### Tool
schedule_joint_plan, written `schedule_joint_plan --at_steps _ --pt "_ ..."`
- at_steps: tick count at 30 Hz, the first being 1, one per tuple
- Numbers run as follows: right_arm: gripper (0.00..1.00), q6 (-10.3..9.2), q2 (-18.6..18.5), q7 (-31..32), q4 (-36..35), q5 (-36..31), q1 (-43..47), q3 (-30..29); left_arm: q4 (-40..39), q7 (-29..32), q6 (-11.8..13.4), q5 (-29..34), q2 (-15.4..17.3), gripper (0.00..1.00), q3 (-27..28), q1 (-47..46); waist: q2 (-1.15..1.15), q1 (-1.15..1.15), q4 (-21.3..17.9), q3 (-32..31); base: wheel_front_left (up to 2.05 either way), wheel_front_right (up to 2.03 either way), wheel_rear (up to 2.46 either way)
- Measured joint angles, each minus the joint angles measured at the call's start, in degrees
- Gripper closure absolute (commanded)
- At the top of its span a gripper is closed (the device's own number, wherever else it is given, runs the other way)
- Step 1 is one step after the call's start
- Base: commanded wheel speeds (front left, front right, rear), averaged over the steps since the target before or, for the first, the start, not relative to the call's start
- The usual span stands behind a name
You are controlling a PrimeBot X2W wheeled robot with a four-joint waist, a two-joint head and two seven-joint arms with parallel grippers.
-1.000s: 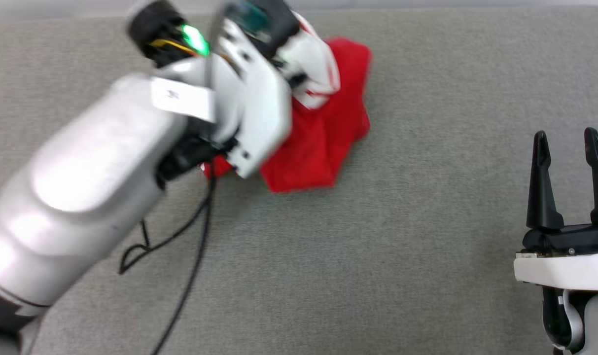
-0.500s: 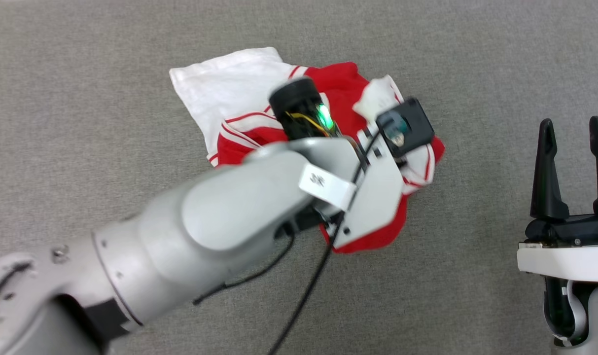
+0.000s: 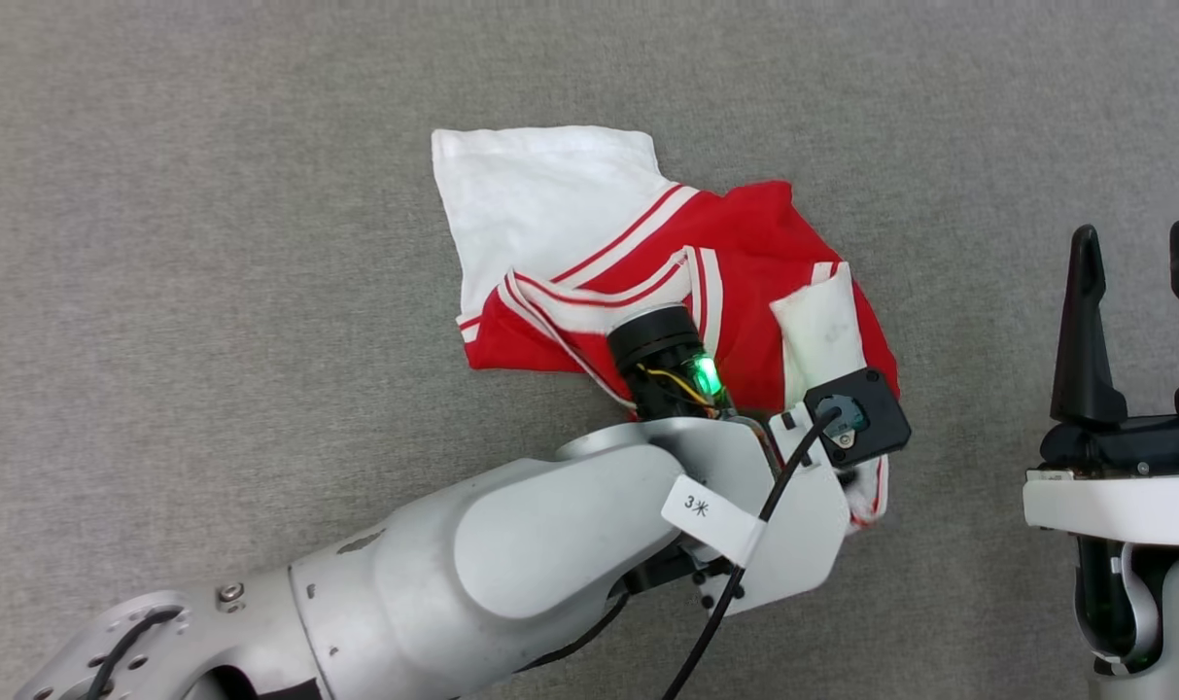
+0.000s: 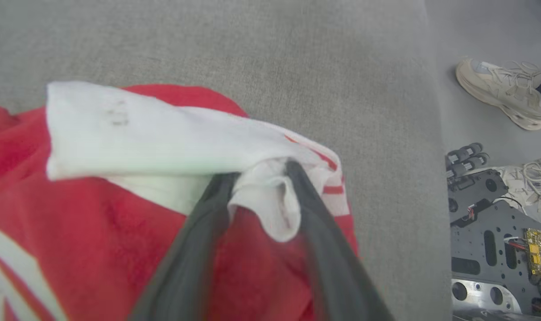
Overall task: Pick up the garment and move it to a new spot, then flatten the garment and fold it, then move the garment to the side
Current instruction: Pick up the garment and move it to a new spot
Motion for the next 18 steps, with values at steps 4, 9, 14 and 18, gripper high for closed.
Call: schedule_joint_plan --at_steps 4,9,14,18 --pt "0.0 0.0 0.0 0.0 0.31 -0.79 0.8 -0.2 1.62 -8.31 0.0 0.49 -1.21 0.0 0.0 -0.5 0.0 0.0 0.93 -1.99 0.0 0.0 0.0" --pt "0.0 0.0 0.0 0.0 0.76 -1.36 2.85 -0.54 5.41 -20.03 0.22 0.6 -1.62 0.0 1.72 -0.62 0.0 0.0 2.3 -5.51 0.0 0.0 0.0" --pt "0.0 0.0 0.0 0.0 1.27 -1.79 5.07 -0.59 7.79 -28.71 4.49 1.58 -1.01 0.0 5.12 1.35 0.0 0.0 3.88 -9.11 0.0 0.0 0.0" --pt "0.0 0.0 0.0 0.0 1.97 -2.22 7.0 -0.57 9.28 -35.77 9.92 1.67 1.78 0.0 8.57 5.55 0.0 0.0 5.58 -12.13 0.0 0.0 0.0"
